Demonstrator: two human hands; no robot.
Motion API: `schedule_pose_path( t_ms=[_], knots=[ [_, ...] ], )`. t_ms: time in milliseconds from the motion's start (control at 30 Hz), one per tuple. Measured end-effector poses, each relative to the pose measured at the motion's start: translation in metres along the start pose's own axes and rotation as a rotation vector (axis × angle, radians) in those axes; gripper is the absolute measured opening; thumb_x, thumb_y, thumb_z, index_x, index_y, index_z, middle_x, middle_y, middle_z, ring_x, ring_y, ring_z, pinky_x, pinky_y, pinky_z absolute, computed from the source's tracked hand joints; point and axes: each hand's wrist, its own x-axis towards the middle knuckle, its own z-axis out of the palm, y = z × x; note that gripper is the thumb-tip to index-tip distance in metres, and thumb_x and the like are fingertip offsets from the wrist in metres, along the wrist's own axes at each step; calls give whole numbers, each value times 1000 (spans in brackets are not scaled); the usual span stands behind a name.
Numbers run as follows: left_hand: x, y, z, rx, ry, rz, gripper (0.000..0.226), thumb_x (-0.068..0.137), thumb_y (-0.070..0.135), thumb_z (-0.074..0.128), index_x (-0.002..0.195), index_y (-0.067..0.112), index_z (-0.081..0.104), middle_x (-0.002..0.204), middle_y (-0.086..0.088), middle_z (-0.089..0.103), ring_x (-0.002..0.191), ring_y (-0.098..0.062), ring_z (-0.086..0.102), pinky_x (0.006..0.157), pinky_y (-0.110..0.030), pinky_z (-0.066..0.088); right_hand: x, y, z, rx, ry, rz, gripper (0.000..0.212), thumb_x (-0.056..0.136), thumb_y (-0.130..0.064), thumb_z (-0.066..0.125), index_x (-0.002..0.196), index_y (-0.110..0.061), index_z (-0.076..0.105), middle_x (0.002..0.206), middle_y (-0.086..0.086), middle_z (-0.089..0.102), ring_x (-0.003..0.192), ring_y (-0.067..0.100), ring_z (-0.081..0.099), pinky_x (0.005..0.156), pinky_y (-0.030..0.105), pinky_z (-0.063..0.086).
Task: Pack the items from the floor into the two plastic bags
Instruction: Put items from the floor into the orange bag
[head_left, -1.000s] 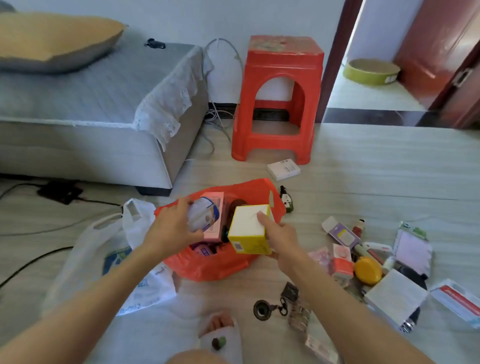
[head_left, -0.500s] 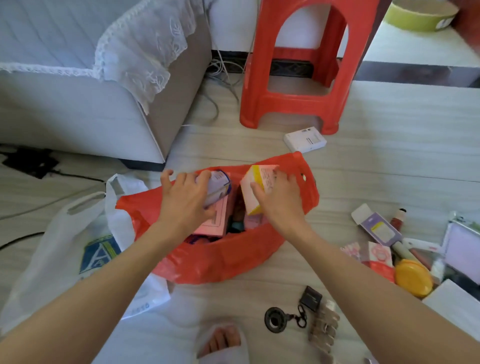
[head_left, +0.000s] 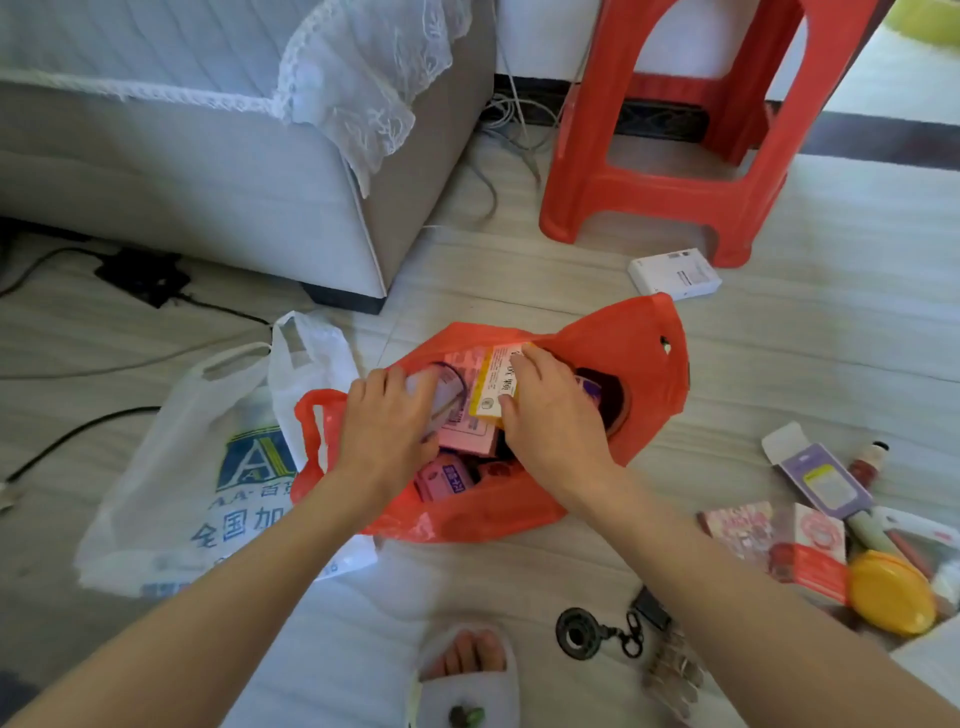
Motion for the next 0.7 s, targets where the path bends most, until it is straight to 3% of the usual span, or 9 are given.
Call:
schedule_pose_path(
  t_ms=[67,133,233,333,433,600,700],
  knots=[
    [-5,-2,0,-3,39,112,74,37,26,85,102,15,50,81,-12,62,72,-32,58,61,-35,47,-6,-3,3,-53,145,-149,32,68,-4,71,99,-1,64,106,16,64,96,34,62,77,38,55],
    [-7,-7,-1,-31,18,188,79,39,31,86,106,17,46,87,-10,64,77,-30,60,65,-36,48,-11,-1,5,-113,194,-233,25,64,-3,71,89,-4,67,95,13,67,91,32,64,82,38,51],
    [-13,-15,-8,-129,-103,253,69,52,33,80,112,17,51,103,-7,64,90,-27,58,74,-36,47,-19,6,-3,-182,257,-326,16,69,-4,66,85,-6,69,99,11,68,104,31,62,102,40,37],
    [-21,-15,-12,-346,-255,233,64,70,29,70,127,19,44,128,1,49,116,-18,42,95,-28,34,-28,17,-22,-192,368,-320,9,78,-4,62,82,-7,69,102,10,68,112,29,58,108,45,32],
    [-19,-10,-16,-459,-346,195,69,72,26,69,134,23,37,132,4,43,122,-12,34,100,-23,29,-38,33,-35,-169,449,-219,14,83,-8,57,91,-7,69,105,11,67,113,30,56,109,47,31],
    [-14,2,-16,-587,-322,230,67,71,26,73,131,24,42,125,6,49,109,-3,39,92,-16,32,-49,58,-42,-136,510,-151,21,85,-6,54,104,-3,64,106,16,62,107,29,52,98,46,41],
    [-18,18,-6,-614,-353,302,63,72,21,73,130,21,46,126,5,52,115,-9,43,92,-10,26,-61,58,-48,117,514,-4,9,84,-6,60,92,-4,57,89,10,55,81,20,52,74,30,45]
  ],
)
